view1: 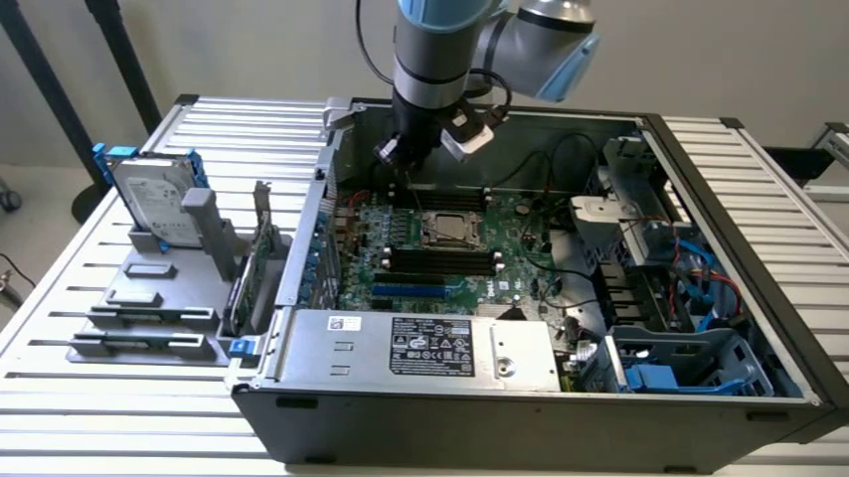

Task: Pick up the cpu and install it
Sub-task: 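Install the first cpu locking lever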

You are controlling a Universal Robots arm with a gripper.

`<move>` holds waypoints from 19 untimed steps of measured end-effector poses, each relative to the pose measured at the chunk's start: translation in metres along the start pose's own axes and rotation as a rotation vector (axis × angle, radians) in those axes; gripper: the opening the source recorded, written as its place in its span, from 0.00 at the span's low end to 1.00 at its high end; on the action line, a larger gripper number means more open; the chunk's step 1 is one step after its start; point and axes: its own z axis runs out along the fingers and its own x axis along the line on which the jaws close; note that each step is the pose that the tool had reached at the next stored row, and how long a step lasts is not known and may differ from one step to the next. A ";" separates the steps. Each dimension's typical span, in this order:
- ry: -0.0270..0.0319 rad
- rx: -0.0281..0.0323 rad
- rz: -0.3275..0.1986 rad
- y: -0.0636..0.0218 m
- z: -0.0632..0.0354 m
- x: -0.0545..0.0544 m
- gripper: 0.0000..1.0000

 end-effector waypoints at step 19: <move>0.0042 0.0019 0.011 -0.0041 -0.0210 -0.035 0.11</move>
